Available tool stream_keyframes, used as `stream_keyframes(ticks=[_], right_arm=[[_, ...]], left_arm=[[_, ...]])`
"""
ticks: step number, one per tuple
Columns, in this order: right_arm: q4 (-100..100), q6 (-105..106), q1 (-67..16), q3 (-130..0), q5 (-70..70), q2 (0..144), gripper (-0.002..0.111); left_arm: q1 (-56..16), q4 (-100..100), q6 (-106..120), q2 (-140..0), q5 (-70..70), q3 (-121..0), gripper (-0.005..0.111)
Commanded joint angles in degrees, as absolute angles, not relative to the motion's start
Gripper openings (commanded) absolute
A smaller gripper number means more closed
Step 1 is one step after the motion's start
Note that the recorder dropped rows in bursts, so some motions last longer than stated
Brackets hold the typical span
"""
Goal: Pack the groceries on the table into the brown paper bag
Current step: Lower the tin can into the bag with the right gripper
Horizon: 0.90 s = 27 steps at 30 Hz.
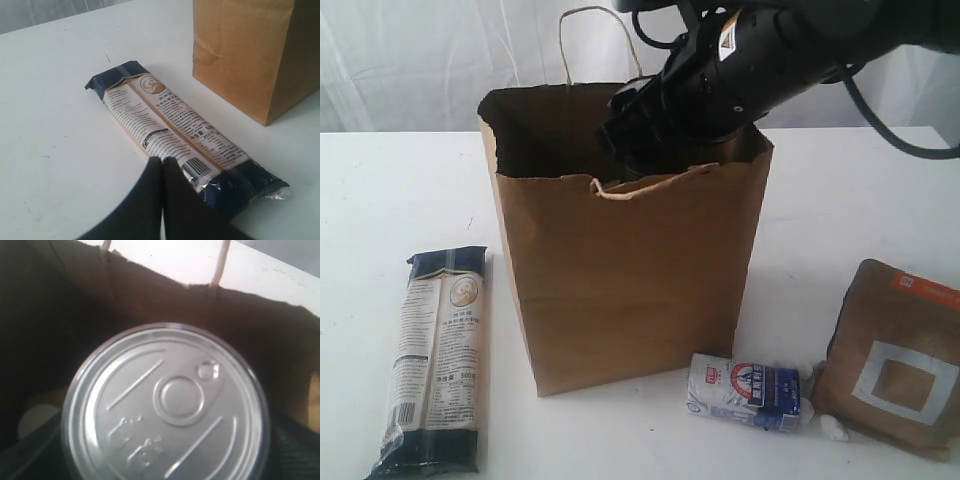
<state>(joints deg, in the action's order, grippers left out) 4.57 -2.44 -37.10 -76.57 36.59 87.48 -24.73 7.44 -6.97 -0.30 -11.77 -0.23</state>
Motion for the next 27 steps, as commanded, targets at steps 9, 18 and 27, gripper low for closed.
stream_keyframes(ticks=[9, 18, 27], right_arm=[[5.9, -2.2, -36.5, -76.5, 40.0, 84.9, 0.000], [5.0, -1.4, -36.5, -76.5, 41.3, 84.9, 0.042], [5.0, -1.7, -36.5, -76.5, 41.2, 82.6, 0.065]], left_arm=[[-24.6, 7.6, -7.5, 0.0, -11.6, 0.0, 0.000], [-24.6, 7.6, -7.5, 0.0, -11.6, 0.0, 0.000], [-24.6, 7.6, -7.5, 0.0, -11.6, 0.0, 0.000]])
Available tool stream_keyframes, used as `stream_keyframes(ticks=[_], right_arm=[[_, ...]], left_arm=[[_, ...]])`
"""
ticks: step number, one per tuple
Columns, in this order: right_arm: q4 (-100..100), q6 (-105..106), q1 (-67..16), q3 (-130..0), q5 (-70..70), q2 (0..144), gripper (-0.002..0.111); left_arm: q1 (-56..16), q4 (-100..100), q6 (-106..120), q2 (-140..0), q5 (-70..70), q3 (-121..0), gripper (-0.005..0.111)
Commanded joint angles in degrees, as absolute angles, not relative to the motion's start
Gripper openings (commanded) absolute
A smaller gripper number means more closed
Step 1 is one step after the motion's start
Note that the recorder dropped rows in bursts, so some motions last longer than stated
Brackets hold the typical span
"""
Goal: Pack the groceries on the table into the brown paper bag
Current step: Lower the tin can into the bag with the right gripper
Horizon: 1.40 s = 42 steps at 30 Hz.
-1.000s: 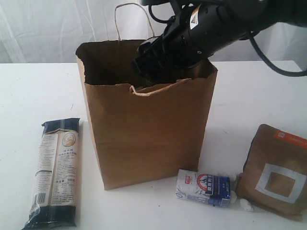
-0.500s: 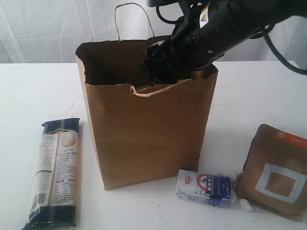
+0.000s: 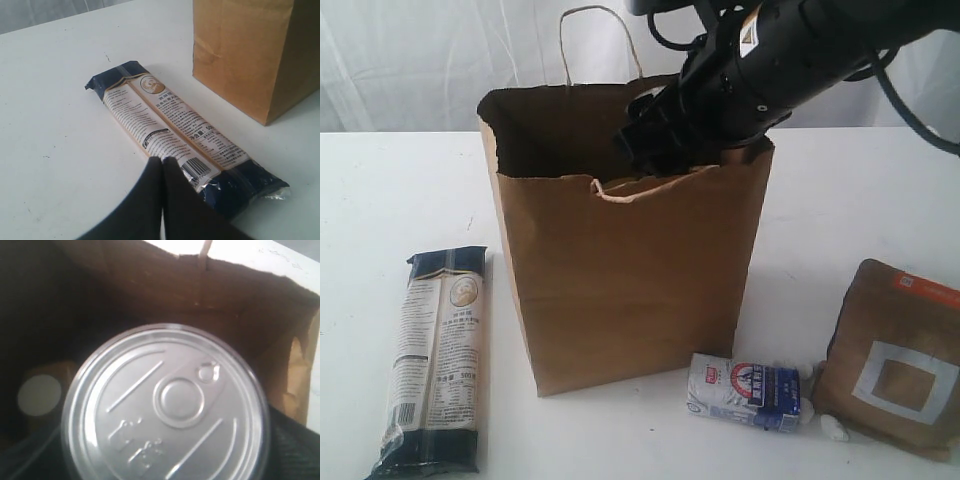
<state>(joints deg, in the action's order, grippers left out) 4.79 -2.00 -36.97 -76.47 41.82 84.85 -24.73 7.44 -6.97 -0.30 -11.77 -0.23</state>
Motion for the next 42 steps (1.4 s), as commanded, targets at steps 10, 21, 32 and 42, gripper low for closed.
stream_keyframes(ticks=[10, 21, 32, 42], right_arm=[[4.4, -2.8, -36.5, -76.5, 44.1, 81.5, 0.059], [4.2, -2.8, -36.5, -76.5, 44.6, 82.5, 0.075], [3.7, -3.3, -36.6, -76.7, 42.2, 83.6, 0.075], [3.2, -2.8, -37.7, -80.5, 43.9, 85.8, 0.075]], left_arm=[[-24.6, 7.6, -7.5, 0.0, -11.6, 0.0, 0.000], [-24.6, 7.6, -7.5, 0.0, -11.6, 0.0, 0.000], [-24.6, 7.6, -7.5, 0.0, -11.6, 0.0, 0.000], [-24.6, 7.6, -7.5, 0.0, -11.6, 0.0, 0.000]])
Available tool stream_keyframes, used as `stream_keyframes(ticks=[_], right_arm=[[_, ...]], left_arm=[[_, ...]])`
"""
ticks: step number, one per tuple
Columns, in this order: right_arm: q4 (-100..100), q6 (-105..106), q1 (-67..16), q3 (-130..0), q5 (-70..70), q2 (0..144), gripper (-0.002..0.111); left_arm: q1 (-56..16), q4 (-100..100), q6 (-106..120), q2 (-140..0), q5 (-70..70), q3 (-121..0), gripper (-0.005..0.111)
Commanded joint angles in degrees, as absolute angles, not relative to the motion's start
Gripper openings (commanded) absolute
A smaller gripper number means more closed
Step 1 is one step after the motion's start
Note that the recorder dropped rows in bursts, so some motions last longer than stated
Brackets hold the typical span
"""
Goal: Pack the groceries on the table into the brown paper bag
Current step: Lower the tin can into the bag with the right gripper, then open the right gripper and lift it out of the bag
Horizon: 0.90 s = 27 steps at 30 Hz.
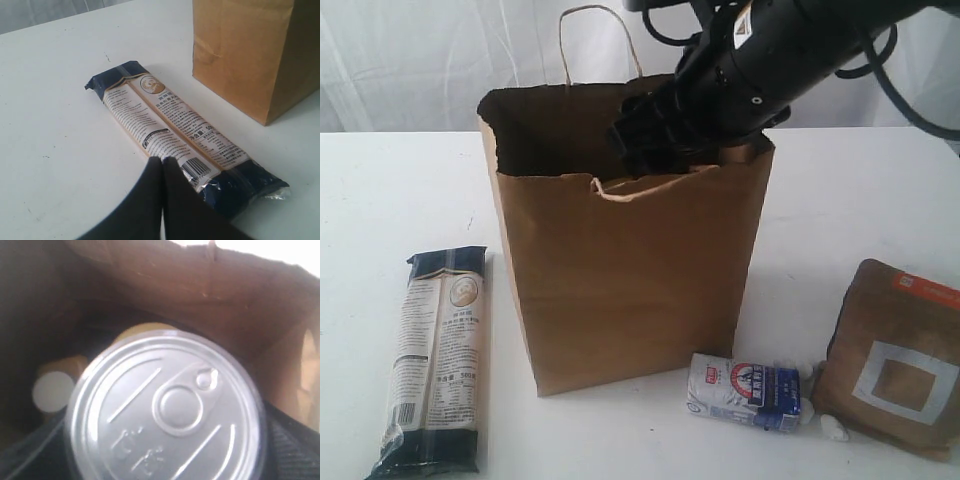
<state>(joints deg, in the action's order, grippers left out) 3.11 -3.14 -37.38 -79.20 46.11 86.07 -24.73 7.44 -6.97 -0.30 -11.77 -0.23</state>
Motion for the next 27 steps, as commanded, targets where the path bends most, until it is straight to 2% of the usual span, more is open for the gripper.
stream_keyframes(ticks=[1, 8, 13, 15, 27], right_arm=[[3.4, -2.8, -37.6, -80.5, 45.0, 86.3, 0.075], [3.5, -1.7, -37.6, -80.5, 48.1, 87.4, 0.076], [3.5, -1.3, -37.6, -80.9, 52.0, 87.4, 0.092], [3.5, -1.3, -37.6, -81.6, 53.5, 87.4, 0.094], [5.0, -1.5, -37.6, -85.7, 50.5, 87.4, 0.095]], left_arm=[[-24.6, 7.6, -7.5, 0.0, -11.6, 0.0, 0.000], [-24.6, 7.6, -7.5, 0.0, -11.6, 0.0, 0.000], [-24.6, 7.6, -7.5, 0.0, -11.6, 0.0, 0.000], [-24.6, 7.6, -7.5, 0.0, -11.6, 0.0, 0.000], [-24.6, 7.6, -7.5, 0.0, -11.6, 0.0, 0.000]])
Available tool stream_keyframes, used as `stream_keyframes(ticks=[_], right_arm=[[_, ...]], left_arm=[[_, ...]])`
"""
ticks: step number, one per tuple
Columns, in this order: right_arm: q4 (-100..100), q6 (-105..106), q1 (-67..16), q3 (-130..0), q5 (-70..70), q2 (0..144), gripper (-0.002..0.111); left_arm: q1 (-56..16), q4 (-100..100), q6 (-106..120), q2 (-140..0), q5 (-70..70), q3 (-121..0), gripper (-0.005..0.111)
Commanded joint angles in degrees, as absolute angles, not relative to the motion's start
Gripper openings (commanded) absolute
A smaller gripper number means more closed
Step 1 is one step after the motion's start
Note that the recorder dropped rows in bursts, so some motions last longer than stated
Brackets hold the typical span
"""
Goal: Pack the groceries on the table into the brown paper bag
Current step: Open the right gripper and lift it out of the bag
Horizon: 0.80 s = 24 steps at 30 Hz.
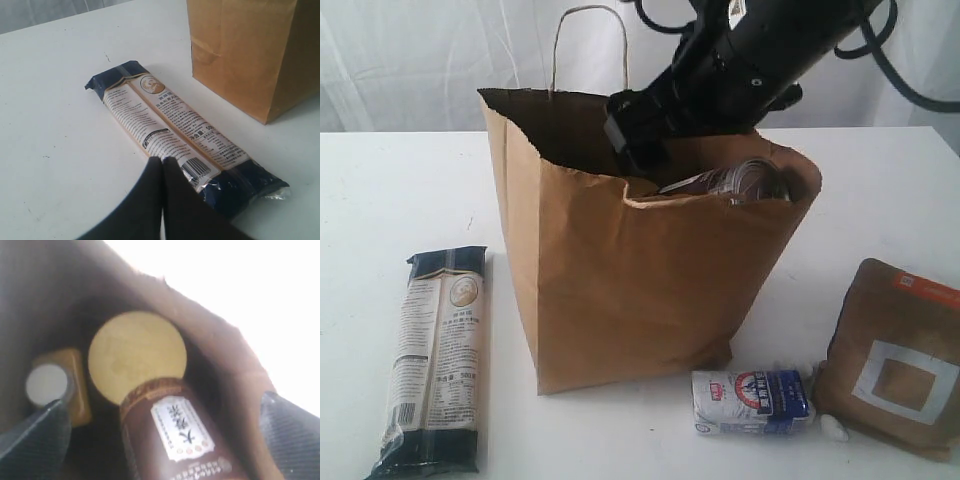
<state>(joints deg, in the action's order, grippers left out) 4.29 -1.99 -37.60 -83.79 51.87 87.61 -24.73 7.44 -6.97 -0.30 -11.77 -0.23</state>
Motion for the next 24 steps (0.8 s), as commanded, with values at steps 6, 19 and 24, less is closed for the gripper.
stream_keyframes(ticks=[6, 19, 24], right_arm=[[4.7, -1.3, -37.6, -89.9, 52.0, 85.1, 0.095], [24.0, -4.5, -37.6, -90.7, 70.0, 67.5, 0.089], [25.2, -2.3, -37.6, -89.4, 70.0, 64.6, 0.089]], left_arm=[[-24.6, 7.6, -7.5, 0.0, -11.6, 0.0, 0.000], [-24.6, 7.6, -7.5, 0.0, -11.6, 0.0, 0.000], [-24.6, 7.6, -7.5, 0.0, -11.6, 0.0, 0.000]])
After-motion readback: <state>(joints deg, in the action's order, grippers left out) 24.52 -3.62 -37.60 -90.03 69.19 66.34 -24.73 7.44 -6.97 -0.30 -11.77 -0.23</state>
